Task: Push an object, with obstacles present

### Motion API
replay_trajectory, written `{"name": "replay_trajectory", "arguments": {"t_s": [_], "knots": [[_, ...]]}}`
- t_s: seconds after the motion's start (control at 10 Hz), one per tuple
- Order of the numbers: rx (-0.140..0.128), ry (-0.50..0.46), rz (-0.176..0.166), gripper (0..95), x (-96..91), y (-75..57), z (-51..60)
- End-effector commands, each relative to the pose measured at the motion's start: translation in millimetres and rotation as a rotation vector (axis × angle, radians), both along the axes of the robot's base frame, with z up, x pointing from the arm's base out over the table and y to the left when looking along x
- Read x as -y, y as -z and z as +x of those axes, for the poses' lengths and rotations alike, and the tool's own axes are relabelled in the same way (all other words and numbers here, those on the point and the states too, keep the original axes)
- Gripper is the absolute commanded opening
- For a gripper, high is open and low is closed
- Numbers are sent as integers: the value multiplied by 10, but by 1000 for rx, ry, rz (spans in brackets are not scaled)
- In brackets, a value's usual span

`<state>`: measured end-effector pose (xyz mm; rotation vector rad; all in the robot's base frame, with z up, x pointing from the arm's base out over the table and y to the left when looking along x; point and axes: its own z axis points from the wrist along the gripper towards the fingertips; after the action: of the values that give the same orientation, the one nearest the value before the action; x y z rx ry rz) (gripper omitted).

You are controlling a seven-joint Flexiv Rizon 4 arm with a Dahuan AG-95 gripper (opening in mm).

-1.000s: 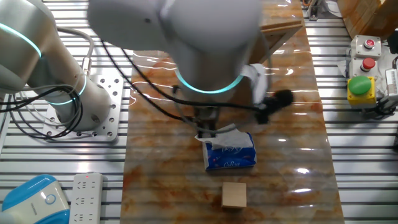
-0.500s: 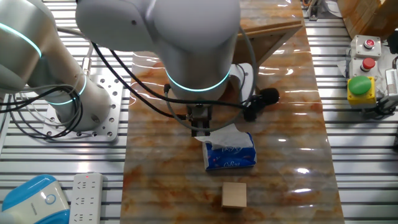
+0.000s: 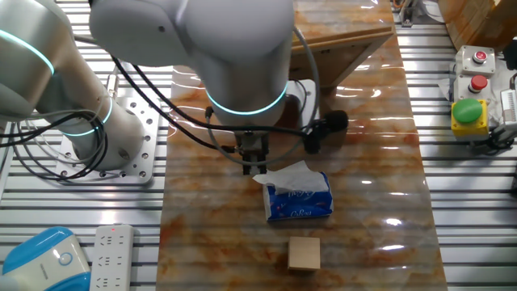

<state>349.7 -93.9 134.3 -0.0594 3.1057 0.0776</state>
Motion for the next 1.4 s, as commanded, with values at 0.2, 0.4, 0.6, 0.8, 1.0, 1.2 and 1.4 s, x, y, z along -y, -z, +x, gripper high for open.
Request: {"name": "replay_trajectory", "arguments": {"t_s": [0.2,0.4,0.6,0.8,1.0,1.2,1.4], "knots": [[26,0,-7,0,-54,122,-56],[26,0,-7,0,-58,165,-49],[27,2,-7,0,-61,185,-47],[24,8,-8,0,-61,187,-46],[20,20,5,0,-61,187,-46],[19,26,18,0,-61,187,-46],[4,40,22,0,-61,187,-46]]}}
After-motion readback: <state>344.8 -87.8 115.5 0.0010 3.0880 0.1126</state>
